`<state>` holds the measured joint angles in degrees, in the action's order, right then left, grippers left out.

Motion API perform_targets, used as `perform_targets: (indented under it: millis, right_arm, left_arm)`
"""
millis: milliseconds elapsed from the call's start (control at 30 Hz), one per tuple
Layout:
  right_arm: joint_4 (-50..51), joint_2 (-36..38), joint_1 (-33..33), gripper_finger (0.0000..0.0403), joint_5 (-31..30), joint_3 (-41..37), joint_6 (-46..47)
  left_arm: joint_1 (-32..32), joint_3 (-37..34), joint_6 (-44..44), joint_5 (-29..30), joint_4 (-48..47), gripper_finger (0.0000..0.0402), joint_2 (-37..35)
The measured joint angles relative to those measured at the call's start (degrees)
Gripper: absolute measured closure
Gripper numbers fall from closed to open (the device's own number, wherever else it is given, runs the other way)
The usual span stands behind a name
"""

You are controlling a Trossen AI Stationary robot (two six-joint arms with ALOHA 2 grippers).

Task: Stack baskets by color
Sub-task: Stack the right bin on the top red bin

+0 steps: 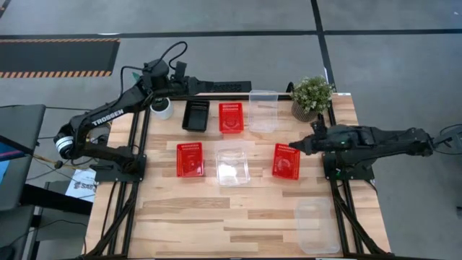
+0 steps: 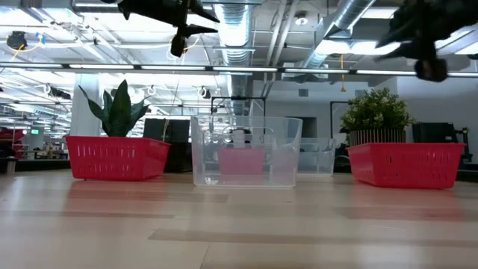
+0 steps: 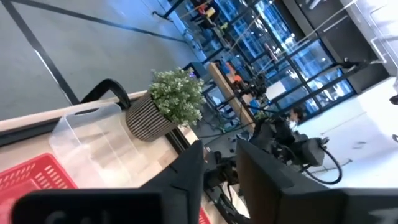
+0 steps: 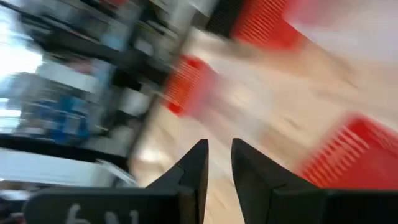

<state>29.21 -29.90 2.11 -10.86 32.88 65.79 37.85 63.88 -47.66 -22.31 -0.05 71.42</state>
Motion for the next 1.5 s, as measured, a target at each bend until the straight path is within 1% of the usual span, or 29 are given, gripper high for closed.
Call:
perform_targets:
  millis: [133,200,267,400,467,533,733,867,1000,1167,1300,1433,1500]
  right_arm:
    - [18.00,-9.06,0.00,0.0317,1.50,7.93,11.23]
    - [24.85,-13.49,0.09,0.0321,1.81,10.55,16.61]
    - [29.27,-17.26,0.56,0.0326,2.09,12.32,18.73]
    - [32.78,-23.56,2.37,0.0326,2.65,12.79,21.01]
    - [33.05,-26.79,3.50,0.0316,4.53,12.79,21.07]
    - [34.36,-29.59,4.54,0.0296,5.55,12.77,21.24]
    - [35.54,-35.77,7.27,0.0222,5.23,12.77,25.76]
    - [35.53,-38.87,7.89,0.0193,4.49,12.77,27.22]
    - [34.99,-41.77,7.01,0.0191,4.30,12.78,27.33]
    - [33.49,-44.22,5.19,0.0218,4.28,12.77,24.17]
    - [31.65,-44.49,3.70,0.0233,4.41,12.77,22.38]
    - [27.35,-44.38,3.30,0.0232,4.30,12.77,19.76]
    - [23.52,-44.42,2.82,0.0229,4.29,12.77,16.84]
  left_arm:
    - [0.00,0.00,-0.07,-1.24,0.00,0.0285,0.00]
    - [0.00,0.00,-0.07,-1.31,0.00,0.0276,0.00]
    - [0.00,0.00,-0.07,-1.31,-0.07,0.0270,0.00]
    - [0.00,0.00,-0.08,-1.31,-0.53,0.0268,0.02]
    - [0.00,0.00,0.13,-1.32,-0.55,0.0267,0.02]
    - [0.00,0.00,0.27,-1.33,-0.55,0.0267,0.02]
    - [0.00,0.00,0.39,-1.33,-0.74,0.0267,0.02]
    - [0.00,0.00,0.69,-1.33,-1.98,0.0267,0.02]
    - [0.00,0.00,1.09,-1.00,-3.98,0.0267,0.04]
    - [0.00,0.00,1.09,-0.96,-4.44,0.0267,0.07]
    - [-0.51,0.00,0.65,-1.01,-5.82,0.0267,0.07]
    - [-2.17,0.00,2.29,-4.53,-8.60,0.0267,0.07]
    - [-3.71,0.00,2.40,-4.84,-11.16,0.0267,0.07]
